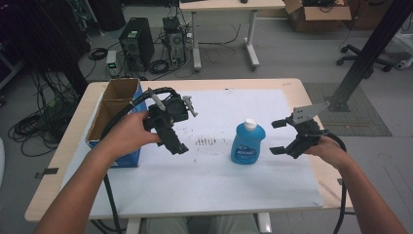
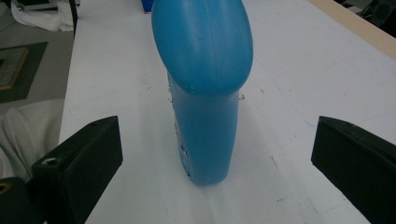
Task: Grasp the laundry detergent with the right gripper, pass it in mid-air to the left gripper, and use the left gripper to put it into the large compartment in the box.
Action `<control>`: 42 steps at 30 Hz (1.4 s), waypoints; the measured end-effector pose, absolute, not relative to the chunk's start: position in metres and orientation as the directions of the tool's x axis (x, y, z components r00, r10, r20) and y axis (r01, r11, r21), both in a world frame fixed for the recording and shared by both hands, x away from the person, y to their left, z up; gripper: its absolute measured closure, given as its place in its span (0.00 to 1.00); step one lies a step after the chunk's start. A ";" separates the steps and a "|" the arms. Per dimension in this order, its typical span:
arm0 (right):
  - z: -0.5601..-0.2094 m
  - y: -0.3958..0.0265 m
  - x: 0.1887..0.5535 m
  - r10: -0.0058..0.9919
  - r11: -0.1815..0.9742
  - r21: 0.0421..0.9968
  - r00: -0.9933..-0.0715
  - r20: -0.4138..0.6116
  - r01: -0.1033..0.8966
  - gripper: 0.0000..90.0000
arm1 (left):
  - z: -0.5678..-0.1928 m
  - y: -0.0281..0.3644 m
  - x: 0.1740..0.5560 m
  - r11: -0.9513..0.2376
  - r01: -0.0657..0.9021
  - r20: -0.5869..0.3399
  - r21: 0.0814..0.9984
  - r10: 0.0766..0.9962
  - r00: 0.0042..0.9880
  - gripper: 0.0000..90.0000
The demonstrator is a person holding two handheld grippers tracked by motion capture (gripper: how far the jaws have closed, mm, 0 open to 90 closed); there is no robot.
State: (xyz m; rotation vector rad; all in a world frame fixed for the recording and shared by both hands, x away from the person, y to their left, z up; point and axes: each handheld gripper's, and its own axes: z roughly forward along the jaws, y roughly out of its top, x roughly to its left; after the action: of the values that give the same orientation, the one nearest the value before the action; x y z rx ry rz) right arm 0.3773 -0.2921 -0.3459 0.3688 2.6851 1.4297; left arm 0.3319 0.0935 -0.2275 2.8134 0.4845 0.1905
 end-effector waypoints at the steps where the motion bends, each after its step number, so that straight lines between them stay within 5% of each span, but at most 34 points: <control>1: -0.347 -0.292 0.378 0.248 0.532 0.828 -0.968 0.045 0.175 0.02 | -0.227 0.093 0.332 -0.904 0.308 0.081 0.295 0.345 0.935 0.05; 42: -0.382 -0.271 0.385 0.211 0.483 0.859 -0.974 0.077 0.172 0.02 | -0.230 0.092 0.334 -0.906 0.312 0.070 0.287 0.345 0.936 0.05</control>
State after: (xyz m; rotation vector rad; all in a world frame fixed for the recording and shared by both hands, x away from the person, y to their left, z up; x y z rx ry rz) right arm 0.3848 -0.2709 -0.3818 0.3455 2.6711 1.5400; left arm 0.3341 0.0917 -0.2297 2.8201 0.4881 0.1718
